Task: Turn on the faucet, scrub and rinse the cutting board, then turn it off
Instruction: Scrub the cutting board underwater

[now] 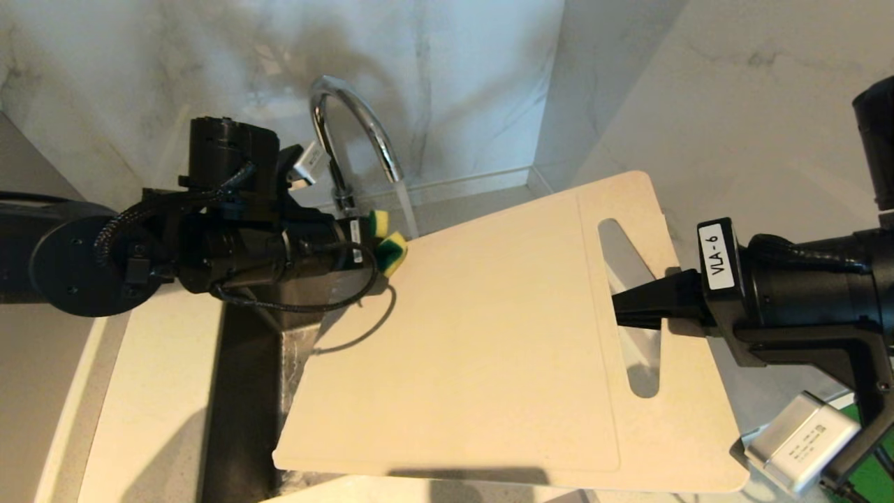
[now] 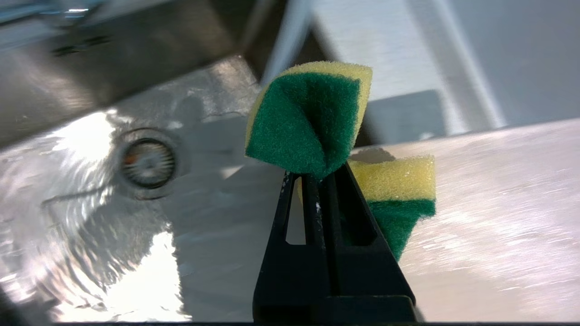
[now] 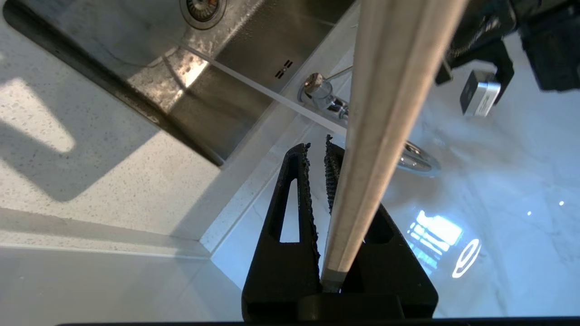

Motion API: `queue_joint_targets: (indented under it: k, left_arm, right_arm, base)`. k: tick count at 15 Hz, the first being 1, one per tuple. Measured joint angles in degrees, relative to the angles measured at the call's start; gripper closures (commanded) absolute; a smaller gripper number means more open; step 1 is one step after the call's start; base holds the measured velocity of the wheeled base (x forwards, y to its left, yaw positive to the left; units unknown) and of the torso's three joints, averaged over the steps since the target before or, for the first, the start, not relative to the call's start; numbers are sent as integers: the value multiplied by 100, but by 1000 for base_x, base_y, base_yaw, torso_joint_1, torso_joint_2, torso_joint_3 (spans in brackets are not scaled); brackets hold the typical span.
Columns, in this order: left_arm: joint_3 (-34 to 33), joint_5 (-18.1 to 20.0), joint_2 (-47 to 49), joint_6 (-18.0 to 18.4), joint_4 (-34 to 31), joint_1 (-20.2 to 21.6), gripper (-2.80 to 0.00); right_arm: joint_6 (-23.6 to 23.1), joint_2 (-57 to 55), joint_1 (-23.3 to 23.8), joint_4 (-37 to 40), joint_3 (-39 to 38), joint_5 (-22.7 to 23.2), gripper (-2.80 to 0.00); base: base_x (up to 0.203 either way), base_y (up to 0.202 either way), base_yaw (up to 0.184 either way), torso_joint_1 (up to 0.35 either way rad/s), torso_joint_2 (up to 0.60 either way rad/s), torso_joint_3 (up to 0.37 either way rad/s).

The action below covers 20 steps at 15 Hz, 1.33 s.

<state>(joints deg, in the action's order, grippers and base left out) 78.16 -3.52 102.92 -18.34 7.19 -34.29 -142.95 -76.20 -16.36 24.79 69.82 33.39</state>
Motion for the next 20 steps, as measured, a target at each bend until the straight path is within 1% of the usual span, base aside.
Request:
queue_joint_targets:
  k: [2, 6, 8, 11, 13, 15, 17, 18, 19, 20]
  left_arm:
    - [-281, 39, -153, 131, 18, 238, 0]
    - [-1103, 520, -524, 262, 69, 781, 0]
    - [-1578, 640, -700, 320, 311, 975, 0]
    - [-2248, 781, -875, 563, 961, 1366, 0]
    - [-2348, 1106, -1075, 592, 1074, 1617, 0]
    - [-2074, 1297, -1312, 591, 920, 1777, 0]
    - [-1449, 1366, -1534, 552, 446, 1815, 0]
    - [-1020, 1391, -1635, 514, 137, 1773, 0]
    - [-563, 1412, -1731, 444, -241, 1637, 0]
    - [-185, 1401, -1815, 381, -616, 1363, 0]
  right_arm:
    - [-2, 13, 0, -7, 2, 2, 0]
    - [63, 22, 0, -97, 11, 2, 0]
    - [117, 35, 0, -137, -2, 2, 0]
    - [120, 90, 0, -153, -52, 8, 0]
    - [120, 112, 2, -156, -79, 13, 0]
    - [120, 129, 5, -150, -89, 8, 0]
    - [121, 147, 2, -150, -96, 13, 0]
    - [120, 156, 2, -150, -107, 2, 0]
    - [120, 158, 2, -144, -118, -1, 0]
    - [129, 154, 2, -153, -150, 2, 0]
  base:
    - [0, 0, 0, 0, 0, 0]
    - [0, 0, 0, 0, 0, 0]
    - [0, 0, 0, 0, 0, 0]
    - [0, 0, 0, 0, 0, 0]
    - [0, 0, 0, 0, 0, 0]
    - [0, 0, 0, 0, 0, 0]
    - [0, 0, 0, 0, 0, 0]
    - [0, 0, 0, 0, 0, 0]
    - [0, 0, 0, 0, 0, 0]
    - [0, 0, 0, 0, 0, 0]
